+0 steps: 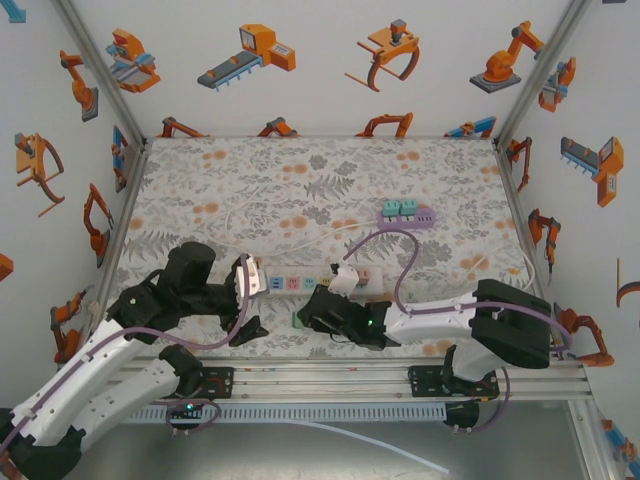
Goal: Pull the plug off the socket
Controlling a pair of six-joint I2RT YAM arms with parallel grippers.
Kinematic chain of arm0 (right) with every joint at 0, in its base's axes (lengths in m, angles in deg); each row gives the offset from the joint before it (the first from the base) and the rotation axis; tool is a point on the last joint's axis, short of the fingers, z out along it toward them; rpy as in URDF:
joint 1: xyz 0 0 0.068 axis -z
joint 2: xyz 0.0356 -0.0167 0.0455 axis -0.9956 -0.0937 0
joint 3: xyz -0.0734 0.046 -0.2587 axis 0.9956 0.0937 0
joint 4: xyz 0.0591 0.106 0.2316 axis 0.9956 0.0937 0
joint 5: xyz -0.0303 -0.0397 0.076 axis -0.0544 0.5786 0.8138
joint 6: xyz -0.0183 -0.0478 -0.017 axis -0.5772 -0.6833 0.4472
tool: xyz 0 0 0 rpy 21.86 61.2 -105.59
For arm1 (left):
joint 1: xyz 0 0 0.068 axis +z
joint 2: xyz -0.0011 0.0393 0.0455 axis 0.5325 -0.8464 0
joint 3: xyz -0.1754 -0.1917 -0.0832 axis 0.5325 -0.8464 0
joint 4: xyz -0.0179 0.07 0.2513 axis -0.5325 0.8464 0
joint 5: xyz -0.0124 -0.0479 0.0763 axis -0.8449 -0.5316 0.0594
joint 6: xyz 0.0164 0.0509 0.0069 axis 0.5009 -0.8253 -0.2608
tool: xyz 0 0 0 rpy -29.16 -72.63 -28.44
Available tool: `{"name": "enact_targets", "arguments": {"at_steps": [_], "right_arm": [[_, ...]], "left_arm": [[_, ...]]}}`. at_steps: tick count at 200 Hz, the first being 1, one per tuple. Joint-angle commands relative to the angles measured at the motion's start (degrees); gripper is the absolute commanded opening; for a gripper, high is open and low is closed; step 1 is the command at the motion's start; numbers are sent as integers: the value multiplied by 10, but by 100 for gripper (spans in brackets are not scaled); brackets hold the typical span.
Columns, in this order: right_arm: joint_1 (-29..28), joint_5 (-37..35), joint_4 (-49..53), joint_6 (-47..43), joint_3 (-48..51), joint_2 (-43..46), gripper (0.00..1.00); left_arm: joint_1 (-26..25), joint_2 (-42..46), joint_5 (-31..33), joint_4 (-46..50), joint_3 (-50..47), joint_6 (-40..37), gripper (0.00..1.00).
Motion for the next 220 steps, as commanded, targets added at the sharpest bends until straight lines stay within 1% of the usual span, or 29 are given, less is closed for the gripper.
{"name": "enact_targets", "arguments": {"at_steps": [1,23,67,114,139,204,207,220], "right_arm": [[-4,-28,16,13,-10,-13,31],[-4,-29,38,26,-14,-14,33],[-4,-41,116,28,-41,-10,38],[-4,-41,125,23,-43,-3,42],[-4,-46,138,16,-46,6,42],[-2,-80,198,-16,-60,54,43],[-1,-81,201,-32,-62,56,43],[3,-86,215,-55,-72,65,43]], "left_arm": [[-3,-1,-11,-1,-7,-14,97],[-3,-4,-2,-2,-7,-11,97],[-2,-2,2,-8,-9,-5,97],[-3,-2,3,-12,-10,-4,97],[-3,-1,4,-14,-11,-2,97],[-3,0,19,-17,-13,6,97],[-3,0,21,-17,-13,7,97],[-3,1,22,-18,-13,11,97]]}}
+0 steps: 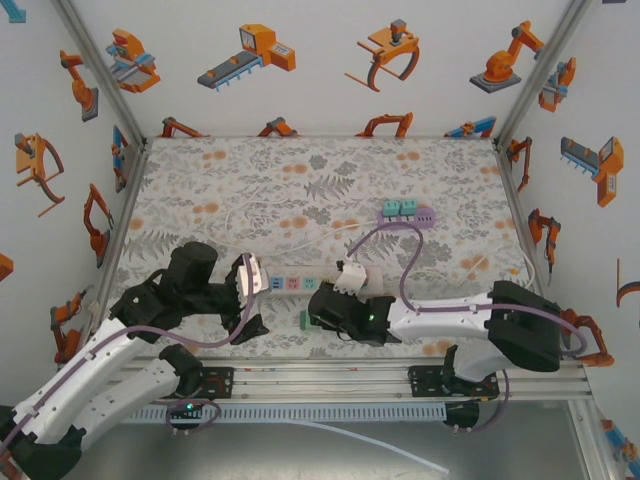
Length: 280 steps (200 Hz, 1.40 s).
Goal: Pull the plug off the socket
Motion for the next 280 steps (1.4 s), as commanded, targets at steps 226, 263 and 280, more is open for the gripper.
{"name": "enact_targets", "arguments": {"at_steps": [226,263,280], "right_arm": [[272,331,206,-1034,-152,129,65],[348,414,243,-1053,-150,131,66],[377,469,260,-1064,-154,125,66]], "left_arm": [[88,-159,270,-176,9,450,94],[117,-247,270,-170,33,461,94],[126,-282,263,-181,43,467,94]]}}
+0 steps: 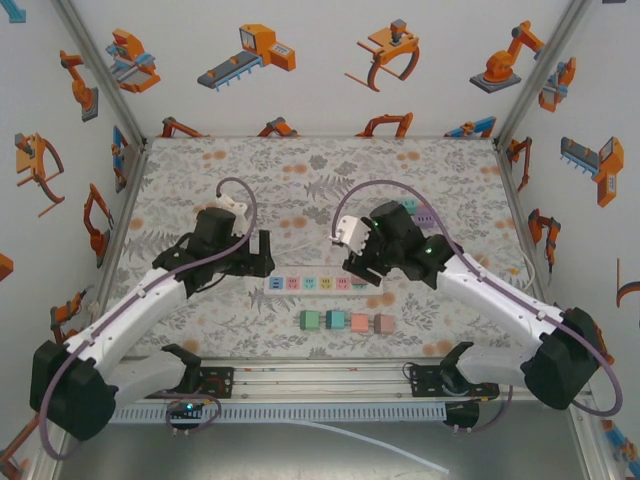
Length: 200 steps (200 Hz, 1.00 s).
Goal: Pull the plug off the socket
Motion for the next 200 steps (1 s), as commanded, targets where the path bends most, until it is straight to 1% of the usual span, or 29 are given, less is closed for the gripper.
{"name": "enact_targets", "arguments": {"at_steps": [1,25,64,90,120,133,165,200], "right_arm": [[33,104,47,-31,-19,6,66],[48,133,51,-49,-15,-15,66],[52,144,56,-92,-14,-69,61],[53,146,31,-103,-12,-98,59],[52,137,-8,-117,-3,-117,59],[52,139,-11,-118,-6,-129,57],[51,150,0,-119,-16,-157,49],[51,154,4,-126,-12,-158,45]], "left_arm": [[11,-36,-6,-6,28,25,94],[18,-81,-17,-13,42,28,93],[20,-142,-43,-11,57,28,90],[20,-164,-50,-22,50,37,88],[20,-193,-73,-39,41,46,84],[20,-205,-80,-45,40,53,83],[14,-226,-75,-47,37,73,79],[3,-237,-64,-40,29,77,76]]}}
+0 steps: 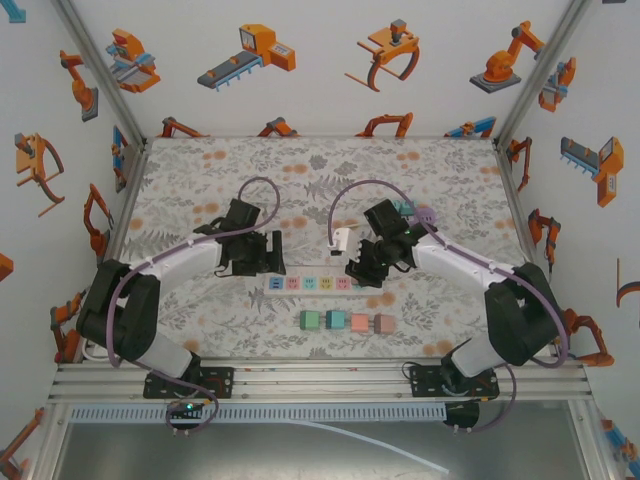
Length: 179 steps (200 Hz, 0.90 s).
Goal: Pull the plug off the socket
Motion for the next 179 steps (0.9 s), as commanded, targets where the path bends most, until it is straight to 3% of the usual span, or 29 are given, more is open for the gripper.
{"name": "enact_targets", "arguments": {"at_steps": [1,83,128,179], "right_arm": [[2,19,4,-15,-12,3,45],[-14,6,7,-15,-17,-4,30],[-15,21,0,-6,-29,10,28],[-15,30,-16,-3,-20,35,23]], "left_arm": [[-9,-5,2,0,-12,15,76],[-37,-20,45,11,-44,28,72],[-60,-34,103,54,-32,18,71],[-64,-40,119,67,-34,23,69]]}}
